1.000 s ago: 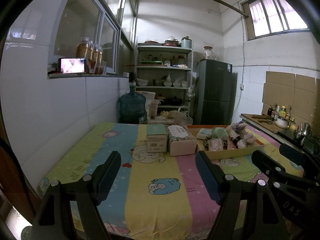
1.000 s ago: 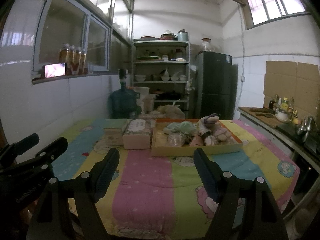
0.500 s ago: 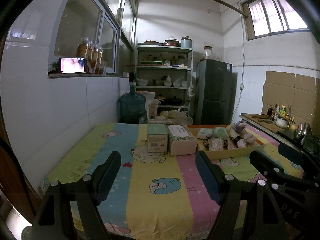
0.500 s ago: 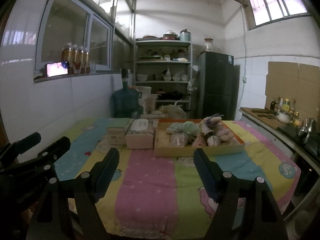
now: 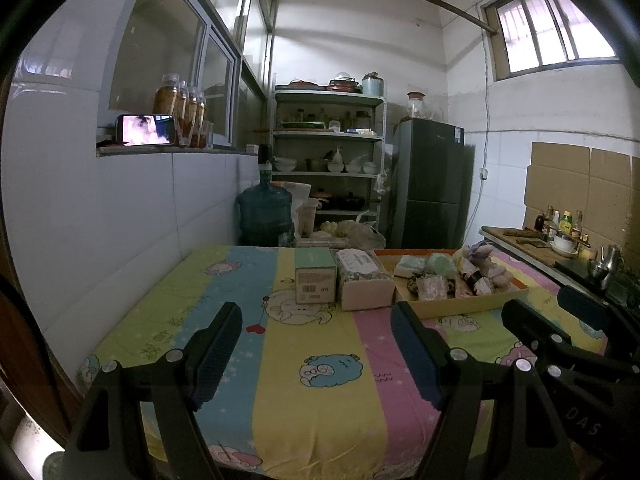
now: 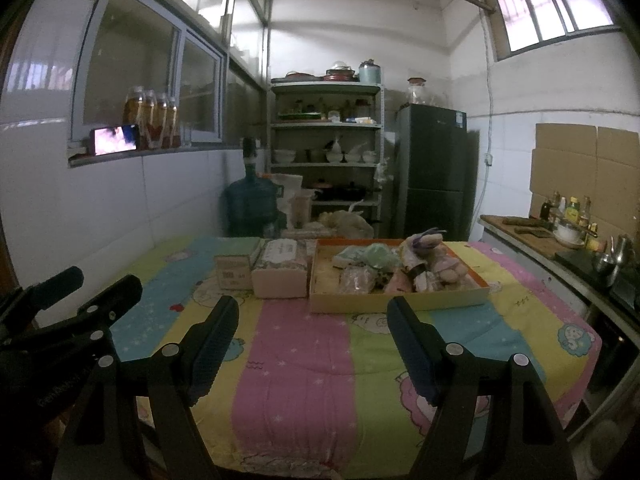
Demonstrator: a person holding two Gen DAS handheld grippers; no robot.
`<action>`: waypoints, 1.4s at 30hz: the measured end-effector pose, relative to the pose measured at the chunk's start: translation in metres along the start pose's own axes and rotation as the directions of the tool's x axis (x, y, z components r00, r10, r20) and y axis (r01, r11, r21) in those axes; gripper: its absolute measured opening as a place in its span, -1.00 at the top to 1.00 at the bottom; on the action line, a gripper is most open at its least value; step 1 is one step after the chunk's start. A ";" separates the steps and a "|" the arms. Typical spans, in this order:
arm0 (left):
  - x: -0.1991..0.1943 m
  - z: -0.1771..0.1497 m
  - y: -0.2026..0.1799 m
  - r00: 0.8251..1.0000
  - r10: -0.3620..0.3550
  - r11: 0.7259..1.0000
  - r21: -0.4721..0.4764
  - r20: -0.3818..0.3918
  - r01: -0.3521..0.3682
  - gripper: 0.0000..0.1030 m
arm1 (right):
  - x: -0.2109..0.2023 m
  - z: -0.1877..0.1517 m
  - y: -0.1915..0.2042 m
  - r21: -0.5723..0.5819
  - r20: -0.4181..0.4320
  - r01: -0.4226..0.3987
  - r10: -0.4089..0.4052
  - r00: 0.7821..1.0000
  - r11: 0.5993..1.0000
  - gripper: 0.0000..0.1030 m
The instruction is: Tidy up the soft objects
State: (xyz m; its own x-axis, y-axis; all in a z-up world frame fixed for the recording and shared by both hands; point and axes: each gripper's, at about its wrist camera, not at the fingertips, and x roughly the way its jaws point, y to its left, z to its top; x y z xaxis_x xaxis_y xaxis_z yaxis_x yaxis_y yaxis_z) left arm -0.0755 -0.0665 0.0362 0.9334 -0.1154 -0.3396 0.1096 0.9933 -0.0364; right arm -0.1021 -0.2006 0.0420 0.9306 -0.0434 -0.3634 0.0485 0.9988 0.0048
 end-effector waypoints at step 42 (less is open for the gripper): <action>-0.008 -0.008 -0.001 1.000 -0.006 1.000 0.000 -0.003 0.006 -0.49 | -0.004 -0.003 -0.002 0.006 0.006 0.000 0.000 1.000 1.000 -0.51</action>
State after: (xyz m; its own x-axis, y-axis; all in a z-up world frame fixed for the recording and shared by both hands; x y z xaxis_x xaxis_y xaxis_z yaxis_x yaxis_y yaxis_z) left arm -0.0860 -0.0661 0.0310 0.9317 -0.1215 -0.3423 0.1153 0.9926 -0.0386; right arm -0.1073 -0.2028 0.0410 0.9327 -0.0434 -0.3580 0.0504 0.9987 0.0103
